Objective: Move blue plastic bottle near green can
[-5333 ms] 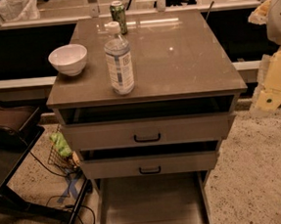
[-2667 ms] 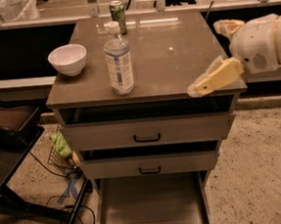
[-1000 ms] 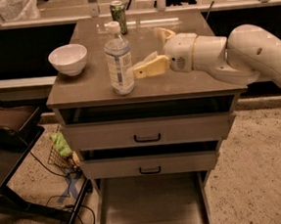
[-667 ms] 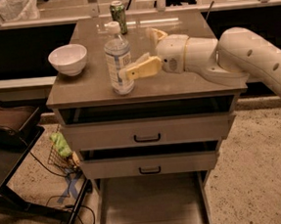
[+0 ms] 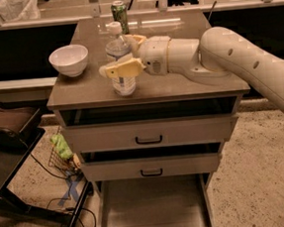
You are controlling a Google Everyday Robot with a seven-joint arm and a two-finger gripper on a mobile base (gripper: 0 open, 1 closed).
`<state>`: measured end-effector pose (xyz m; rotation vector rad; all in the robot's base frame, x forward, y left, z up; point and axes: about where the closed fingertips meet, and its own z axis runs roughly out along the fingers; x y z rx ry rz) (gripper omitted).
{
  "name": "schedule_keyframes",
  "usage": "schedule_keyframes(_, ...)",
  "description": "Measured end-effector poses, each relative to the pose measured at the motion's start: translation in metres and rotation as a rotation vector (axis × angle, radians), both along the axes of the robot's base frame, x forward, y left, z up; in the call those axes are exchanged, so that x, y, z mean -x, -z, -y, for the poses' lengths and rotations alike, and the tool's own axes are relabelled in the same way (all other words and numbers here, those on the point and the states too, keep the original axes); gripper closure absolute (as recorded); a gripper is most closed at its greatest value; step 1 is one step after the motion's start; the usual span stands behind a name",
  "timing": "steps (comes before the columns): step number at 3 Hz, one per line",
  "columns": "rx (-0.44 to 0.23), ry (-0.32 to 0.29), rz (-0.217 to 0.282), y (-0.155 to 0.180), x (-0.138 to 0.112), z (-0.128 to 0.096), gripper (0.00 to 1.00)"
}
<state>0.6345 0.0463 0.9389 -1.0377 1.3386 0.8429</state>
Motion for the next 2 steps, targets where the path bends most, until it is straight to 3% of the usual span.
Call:
schedule_keyframes(1, 0.022, -0.023, -0.029, 0.0129, -0.0043, -0.0188, 0.54)
schedule_keyframes(2, 0.038, -0.022, -0.050, 0.0218, -0.0077, -0.0257, 0.78)
